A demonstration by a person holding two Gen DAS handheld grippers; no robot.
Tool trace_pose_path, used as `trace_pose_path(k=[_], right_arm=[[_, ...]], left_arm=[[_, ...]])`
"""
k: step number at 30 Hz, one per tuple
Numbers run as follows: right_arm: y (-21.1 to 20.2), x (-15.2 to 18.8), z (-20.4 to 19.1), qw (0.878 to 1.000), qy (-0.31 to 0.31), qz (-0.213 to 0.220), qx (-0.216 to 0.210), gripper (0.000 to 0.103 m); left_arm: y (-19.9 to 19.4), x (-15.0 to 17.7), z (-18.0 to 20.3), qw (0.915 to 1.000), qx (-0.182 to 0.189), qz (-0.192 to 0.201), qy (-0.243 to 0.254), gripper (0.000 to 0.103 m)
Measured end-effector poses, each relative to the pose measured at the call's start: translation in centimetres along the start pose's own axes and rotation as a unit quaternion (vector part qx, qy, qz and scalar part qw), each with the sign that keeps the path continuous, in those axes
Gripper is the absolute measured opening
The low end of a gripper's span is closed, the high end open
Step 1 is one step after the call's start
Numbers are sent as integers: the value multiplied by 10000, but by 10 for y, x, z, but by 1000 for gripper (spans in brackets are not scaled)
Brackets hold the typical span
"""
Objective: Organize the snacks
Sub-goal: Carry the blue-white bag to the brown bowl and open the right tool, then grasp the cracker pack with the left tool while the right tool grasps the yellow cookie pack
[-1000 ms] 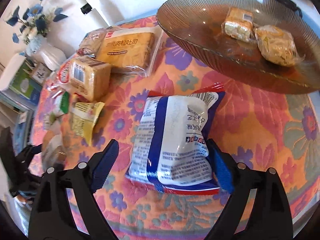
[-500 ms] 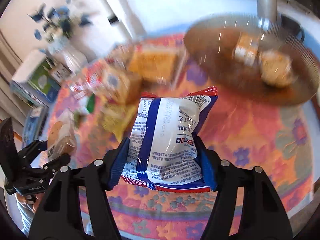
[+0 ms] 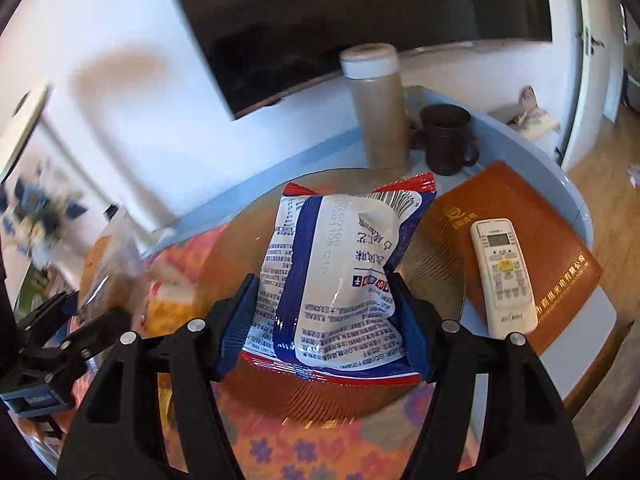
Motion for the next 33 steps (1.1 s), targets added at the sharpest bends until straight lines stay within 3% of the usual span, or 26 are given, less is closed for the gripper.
trace_pose_path(k=[5, 8, 13, 19, 22, 27, 30, 33], right_arm=[[19, -12, 14, 9999, 13, -66, -81, 78], [8, -10, 23, 10000, 77, 16, -13, 78], [-8, 13, 14, 9984, 139, -147, -532, 78], [-35, 32, -45, 9952, -422, -98, -873, 78], [-45, 41, -84, 9910, -761, -88, -1094, 78], [-44, 64, -144, 9827, -1250, -252, -1341, 78], [-30, 82, -171, 9770, -1565, -469, -1374, 78], [-9, 105, -200, 9671, -1989, -778, -1379, 78]], left_arm=[[32, -22, 3, 9989, 347, -42, -300, 89], [20, -19, -6, 9988, 300, 92, -365, 89], [-21, 0, -34, 9988, 14, 265, -411, 89], [-110, 32, -94, 9940, -558, 658, -675, 89], [-163, 45, -127, 9875, -860, 955, -911, 95], [-223, 77, -171, 9759, -1381, 1264, -1118, 96], [-230, 110, -201, 9723, -1612, 1075, -1305, 97], [-200, 147, -228, 9729, -1636, 457, -1569, 97]])
Point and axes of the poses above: each gripper's, at about its wrist camera, not at the fingertips, and y roughly the way its jaws point, z to its right, x to its underside, the point moved 5 cm from there along y, roughly the way its jaws point, and after that the axes turned 7 degrees about -x, right-handed, at the moved point
